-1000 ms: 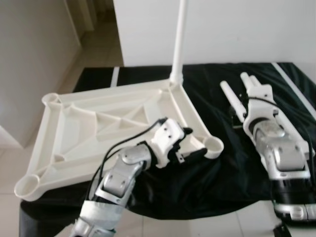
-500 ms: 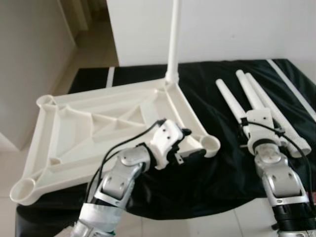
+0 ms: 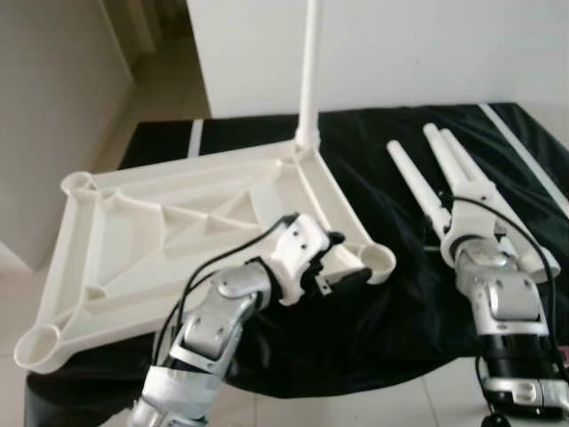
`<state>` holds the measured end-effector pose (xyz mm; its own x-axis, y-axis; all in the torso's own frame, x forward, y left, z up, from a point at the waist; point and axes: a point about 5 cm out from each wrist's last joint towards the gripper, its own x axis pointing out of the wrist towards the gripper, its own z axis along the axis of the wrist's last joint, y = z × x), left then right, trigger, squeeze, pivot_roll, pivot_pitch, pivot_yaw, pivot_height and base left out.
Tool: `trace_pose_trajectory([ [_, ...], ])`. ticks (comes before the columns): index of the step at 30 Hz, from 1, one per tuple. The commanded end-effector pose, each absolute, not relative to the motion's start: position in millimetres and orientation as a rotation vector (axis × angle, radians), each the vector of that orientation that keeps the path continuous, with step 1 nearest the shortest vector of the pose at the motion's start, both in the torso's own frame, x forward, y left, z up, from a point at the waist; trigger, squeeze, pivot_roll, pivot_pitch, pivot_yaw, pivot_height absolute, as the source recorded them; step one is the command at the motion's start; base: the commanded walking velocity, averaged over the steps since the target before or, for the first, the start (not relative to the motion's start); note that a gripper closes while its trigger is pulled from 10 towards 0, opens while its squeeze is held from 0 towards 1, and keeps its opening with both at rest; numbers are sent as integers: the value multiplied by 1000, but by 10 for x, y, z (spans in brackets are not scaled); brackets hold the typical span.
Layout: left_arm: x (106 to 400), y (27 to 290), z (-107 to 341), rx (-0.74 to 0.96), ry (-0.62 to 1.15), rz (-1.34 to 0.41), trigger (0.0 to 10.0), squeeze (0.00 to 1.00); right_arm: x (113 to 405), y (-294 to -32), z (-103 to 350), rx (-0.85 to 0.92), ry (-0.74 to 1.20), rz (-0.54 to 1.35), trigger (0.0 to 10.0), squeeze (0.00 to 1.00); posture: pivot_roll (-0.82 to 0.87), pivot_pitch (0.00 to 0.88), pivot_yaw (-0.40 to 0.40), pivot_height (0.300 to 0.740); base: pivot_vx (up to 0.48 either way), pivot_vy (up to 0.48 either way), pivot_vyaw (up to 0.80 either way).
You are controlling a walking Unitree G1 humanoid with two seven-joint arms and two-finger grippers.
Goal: Building children table
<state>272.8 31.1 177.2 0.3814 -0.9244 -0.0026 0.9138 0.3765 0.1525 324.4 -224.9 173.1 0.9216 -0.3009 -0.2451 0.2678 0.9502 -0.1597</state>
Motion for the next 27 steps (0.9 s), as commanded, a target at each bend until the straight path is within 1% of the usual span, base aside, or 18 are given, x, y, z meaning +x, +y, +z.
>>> trace_pose_trajectory([
  [1,2687,303,1777,109,-82,-1187,10000,0,3258,-2265,1698,-84,306,-284,10000,0,-52,74,26,740,0,0,0],
  [2,2652,287,1807,90,-88,-1211,10000,0,3294,-2286,1725,-64,321,-293,10000,0,-49,76,23,740,0,0,0],
  [7,2627,273,1834,69,-91,-1216,10000,0,3345,-2348,1735,-35,398,-293,10000,0,-42,77,14,740,0,0,0],
  [12,2607,268,1836,58,-93,-1211,10000,0,3383,-2409,1744,-33,454,-299,10000,0,-44,76,6,740,0,0,0],
  [18,2584,252,1827,49,-84,-1205,10000,0,3414,-2505,1729,-60,577,-288,10000,0,-47,74,0,740,0,0,0],
  [20,2581,253,1827,49,-83,-1205,10000,0,3418,-2518,1727,-57,588,-290,10000,0,-47,74,0,740,0,0,0],
  [24,2602,280,1837,50,-78,-1195,10000,0,3401,-2510,1644,-23,685,-247,10000,0,-50,73,1,740,0,0,0],
  [26,2602,280,1837,50,-78,-1195,10000,0,3401,-2510,1644,-23,685,-247,10000,0,-50,73,1,740,0,0,0],
  [27,2605,283,1839,50,-78,-1193,10000,0,3395,-2502,1614,16,718,-231,10000,0,-50,75,2,740,0,0,0],
])
